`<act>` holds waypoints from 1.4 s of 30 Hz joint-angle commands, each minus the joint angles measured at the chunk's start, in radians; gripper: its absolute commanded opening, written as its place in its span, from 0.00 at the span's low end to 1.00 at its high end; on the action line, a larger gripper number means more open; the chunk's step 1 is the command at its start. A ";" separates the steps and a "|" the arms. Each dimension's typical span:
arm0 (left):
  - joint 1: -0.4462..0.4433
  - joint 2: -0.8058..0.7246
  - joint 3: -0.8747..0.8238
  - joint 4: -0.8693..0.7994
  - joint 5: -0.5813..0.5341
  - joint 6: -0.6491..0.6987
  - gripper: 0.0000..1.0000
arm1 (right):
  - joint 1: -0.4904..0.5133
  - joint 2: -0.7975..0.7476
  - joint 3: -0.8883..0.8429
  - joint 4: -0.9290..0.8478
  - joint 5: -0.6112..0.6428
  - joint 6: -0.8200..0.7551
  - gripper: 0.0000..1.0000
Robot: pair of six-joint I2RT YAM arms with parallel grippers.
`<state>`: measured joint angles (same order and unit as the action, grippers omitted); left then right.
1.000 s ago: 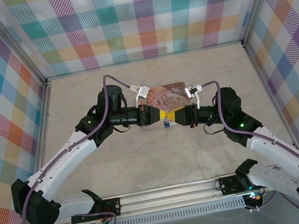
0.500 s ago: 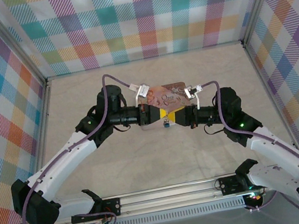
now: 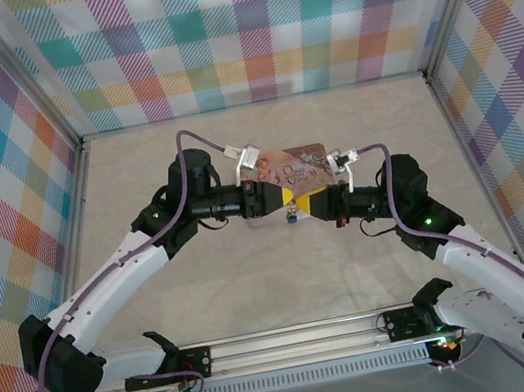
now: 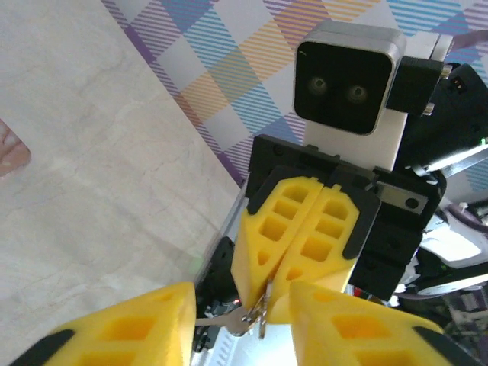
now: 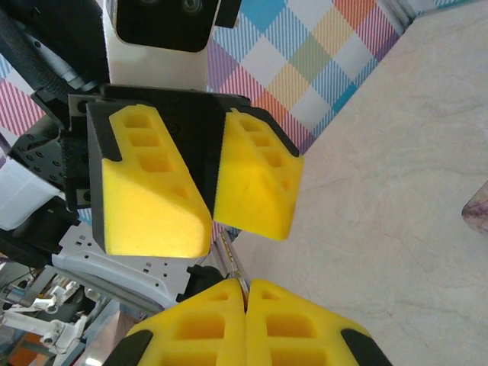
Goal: Unlock the padlock with the key
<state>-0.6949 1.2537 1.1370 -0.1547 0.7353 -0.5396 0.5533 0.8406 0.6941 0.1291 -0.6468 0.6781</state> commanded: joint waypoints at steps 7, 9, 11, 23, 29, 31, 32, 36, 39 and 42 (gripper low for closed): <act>0.023 -0.062 -0.042 0.063 -0.019 -0.036 0.46 | 0.002 -0.032 -0.010 -0.009 0.024 -0.034 0.00; 0.023 -0.061 -0.052 0.086 -0.014 -0.051 0.51 | 0.002 -0.032 -0.009 -0.017 0.035 -0.037 0.00; 0.023 -0.063 -0.064 0.121 -0.006 -0.066 0.55 | 0.002 -0.029 -0.007 -0.020 0.038 -0.038 0.00; 0.001 -0.006 -0.071 0.230 0.035 -0.113 0.35 | 0.002 0.014 -0.007 0.032 0.021 -0.009 0.00; -0.005 0.003 -0.071 0.224 0.034 -0.110 0.12 | 0.002 0.009 -0.013 0.042 0.029 -0.005 0.00; -0.005 0.001 -0.072 0.223 0.036 -0.107 0.04 | 0.002 0.011 -0.013 0.048 0.028 -0.001 0.00; -0.005 0.001 -0.071 0.220 0.035 -0.106 0.00 | 0.002 0.010 -0.014 0.048 0.028 0.001 0.00; -0.006 0.002 -0.070 0.200 0.028 -0.095 0.02 | 0.002 0.009 -0.020 0.056 0.030 0.008 0.00; -0.006 0.001 -0.071 0.194 0.022 -0.095 0.23 | 0.001 0.009 -0.022 0.054 0.040 0.011 0.00; -0.012 0.001 -0.074 0.195 0.026 -0.091 0.13 | 0.002 0.005 -0.022 0.053 0.050 0.011 0.00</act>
<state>-0.6933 1.2575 1.0683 0.0288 0.7429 -0.6441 0.5533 0.8558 0.6819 0.1413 -0.6090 0.6769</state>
